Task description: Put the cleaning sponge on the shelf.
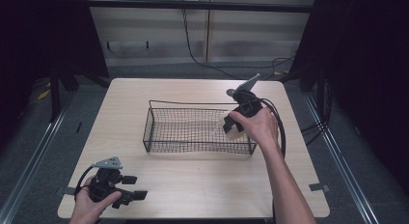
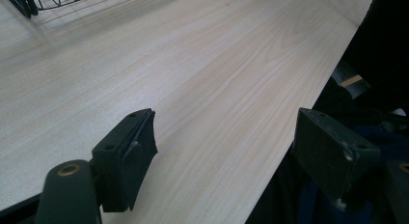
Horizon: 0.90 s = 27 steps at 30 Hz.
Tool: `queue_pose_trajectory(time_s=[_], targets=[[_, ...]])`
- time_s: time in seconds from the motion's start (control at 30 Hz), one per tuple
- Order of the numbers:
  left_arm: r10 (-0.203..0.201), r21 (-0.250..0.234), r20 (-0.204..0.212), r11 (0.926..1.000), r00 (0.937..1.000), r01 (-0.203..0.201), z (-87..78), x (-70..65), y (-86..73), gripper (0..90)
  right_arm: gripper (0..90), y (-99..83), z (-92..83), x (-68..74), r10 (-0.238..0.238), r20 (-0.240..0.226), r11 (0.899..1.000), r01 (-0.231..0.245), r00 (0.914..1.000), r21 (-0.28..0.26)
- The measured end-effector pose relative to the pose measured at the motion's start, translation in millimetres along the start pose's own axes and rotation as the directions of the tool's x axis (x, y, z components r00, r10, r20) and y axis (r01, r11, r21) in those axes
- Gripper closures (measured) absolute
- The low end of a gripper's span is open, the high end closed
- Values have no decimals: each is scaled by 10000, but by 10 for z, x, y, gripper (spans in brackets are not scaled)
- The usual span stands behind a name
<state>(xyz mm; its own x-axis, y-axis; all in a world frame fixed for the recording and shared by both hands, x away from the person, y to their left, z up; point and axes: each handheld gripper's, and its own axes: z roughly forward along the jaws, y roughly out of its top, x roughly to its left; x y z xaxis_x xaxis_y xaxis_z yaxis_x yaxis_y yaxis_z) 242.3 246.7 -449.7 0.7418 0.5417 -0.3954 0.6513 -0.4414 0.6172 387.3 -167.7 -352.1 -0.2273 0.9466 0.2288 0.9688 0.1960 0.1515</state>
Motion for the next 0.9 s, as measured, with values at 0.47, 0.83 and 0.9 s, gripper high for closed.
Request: queue_pose_trajectory(time_s=[0.47, 0.83, 0.9], targets=[[2, 7, 1, 10000, 10000, -2, 0, 3, 1, 228, 254, 83, 171, -132, 1227, 450, 9924, -1222, 9914, -149], [-7, -2, 3, 10000, 10000, 7, -1, 0, 0, 228, 254, 75, 311, -217, 1886, 619, 9821, -1881, 9801, -141], [12, 10, -7, 10000, 10000, -12, -1, 1, 0, 228, 254, 70, 343, -237, 1898, 692, 9818, -1891, 9794, -166]])
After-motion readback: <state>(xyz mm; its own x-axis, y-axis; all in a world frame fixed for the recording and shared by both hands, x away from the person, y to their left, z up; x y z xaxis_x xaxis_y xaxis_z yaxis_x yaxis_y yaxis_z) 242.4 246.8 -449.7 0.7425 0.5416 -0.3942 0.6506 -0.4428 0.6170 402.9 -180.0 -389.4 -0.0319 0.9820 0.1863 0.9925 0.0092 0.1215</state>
